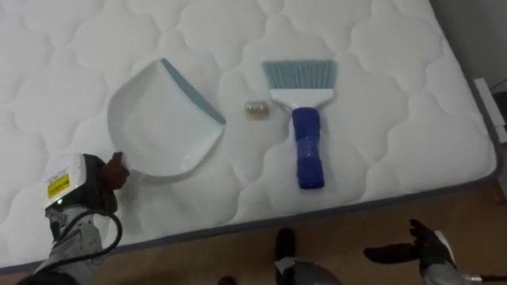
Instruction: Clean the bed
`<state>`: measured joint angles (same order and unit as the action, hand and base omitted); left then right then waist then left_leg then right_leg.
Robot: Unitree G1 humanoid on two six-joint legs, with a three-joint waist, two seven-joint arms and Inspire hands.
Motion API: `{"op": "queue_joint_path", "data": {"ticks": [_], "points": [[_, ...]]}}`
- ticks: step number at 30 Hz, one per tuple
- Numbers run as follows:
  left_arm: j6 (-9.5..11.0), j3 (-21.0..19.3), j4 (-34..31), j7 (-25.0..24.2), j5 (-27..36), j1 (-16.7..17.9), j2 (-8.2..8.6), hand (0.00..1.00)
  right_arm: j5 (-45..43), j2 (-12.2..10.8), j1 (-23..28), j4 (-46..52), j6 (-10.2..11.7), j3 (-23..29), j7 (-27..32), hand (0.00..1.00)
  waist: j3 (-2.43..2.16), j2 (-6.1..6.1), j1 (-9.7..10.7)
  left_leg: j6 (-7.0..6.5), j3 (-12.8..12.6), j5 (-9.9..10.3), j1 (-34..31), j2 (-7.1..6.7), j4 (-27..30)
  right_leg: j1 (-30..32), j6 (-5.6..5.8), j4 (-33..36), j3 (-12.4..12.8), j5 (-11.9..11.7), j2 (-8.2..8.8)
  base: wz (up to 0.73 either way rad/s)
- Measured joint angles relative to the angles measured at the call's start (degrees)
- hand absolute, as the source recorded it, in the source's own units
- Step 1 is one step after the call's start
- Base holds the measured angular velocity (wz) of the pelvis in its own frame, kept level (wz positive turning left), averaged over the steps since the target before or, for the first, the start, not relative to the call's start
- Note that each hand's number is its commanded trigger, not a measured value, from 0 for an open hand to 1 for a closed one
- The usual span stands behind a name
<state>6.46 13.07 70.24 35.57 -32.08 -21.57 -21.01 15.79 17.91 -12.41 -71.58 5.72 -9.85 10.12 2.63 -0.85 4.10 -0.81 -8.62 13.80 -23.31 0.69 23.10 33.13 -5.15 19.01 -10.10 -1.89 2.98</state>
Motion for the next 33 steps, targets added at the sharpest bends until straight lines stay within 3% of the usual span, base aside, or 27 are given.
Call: {"op": "queue_joint_path", "data": {"ticks": [8, 10, 14, 20, 25, 32, 33], "points": [[0.15, 2.97, 0.11, -0.99, 1.23, 1.46, -0.46, 1.00, 3.32, 1.12, -1.10, 5.28, 0.62, -0.01, 3.26, 0.00, -0.21, 0.27, 0.30, -0.26, -1.17, 0.47, -0.05, -0.03, 0.97, 0.41, 0.56, 0.75, 1.02, -0.04, 0.04, -0.06], [0.29, 2.90, 0.08, -0.99, 1.59, 2.37, -0.46, 1.00, 3.71, 1.12, -2.01, 5.89, 0.78, 0.75, 5.44, 0.00, -0.45, 0.55, 0.36, -0.26, -1.65, 0.46, -0.02, -0.02, 0.97, 0.62, 0.56, 0.86, 1.57, -0.18, -0.04, -0.10], [0.53, 2.92, 0.06, -1.01, 2.26, 3.15, -0.49, 1.00, 3.65, 1.08, -2.05, 9.48, 1.28, 3.15, 11.46, 0.00, -0.49, 0.67, 0.37, -0.56, -2.32, 0.69, -0.57, -0.15, 1.74, 1.55, 0.65, 1.95, 2.24, -0.12, 0.39, -0.08], [1.07, 4.04, 0.43, -2.70, 4.54, 3.65, -0.56, 1.00, -4.05, 0.90, -4.78, 17.73, 6.01, 4.96, 23.11, 0.00, -0.91, 1.76, 0.72, -0.69, -2.55, 0.64, -0.41, -0.72, 1.75, 1.86, 0.90, 2.53, 2.80, -0.16, 0.51, 0.00], [1.04, 5.57, 0.00, -6.00, 5.96, 3.64, -0.53, 1.00, -10.71, 0.64, -6.86, 23.81, 9.30, 4.34, 29.53, 0.00, -0.81, 2.65, 0.53, -0.70, -2.51, 0.53, -0.34, -0.60, 1.69, 1.64, 0.85, 2.33, 2.51, -0.24, 0.84, 0.00], [1.01, 6.34, -0.91, -13.35, 7.86, 3.29, -0.48, 1.00, -14.08, 0.15, -7.52, 25.39, 9.90, 1.69, 32.79, 0.00, -0.54, 2.99, -1.15, -0.71, -2.53, 0.55, -0.38, -0.46, 1.53, 1.73, 0.75, 2.08, 2.20, -0.13, 0.81, -0.01], [1.02, 6.35, -1.42, -14.17, 7.95, 3.04, -0.49, 1.00, -14.01, 0.14, -7.72, 25.39, 9.90, 1.19, 33.21, 0.00, -0.34, 2.98, -1.65, -0.71, -2.49, 0.55, -0.53, -0.45, 1.53, 1.83, 0.72, 2.04, 2.14, -0.16, 0.83, 0.04]]}}
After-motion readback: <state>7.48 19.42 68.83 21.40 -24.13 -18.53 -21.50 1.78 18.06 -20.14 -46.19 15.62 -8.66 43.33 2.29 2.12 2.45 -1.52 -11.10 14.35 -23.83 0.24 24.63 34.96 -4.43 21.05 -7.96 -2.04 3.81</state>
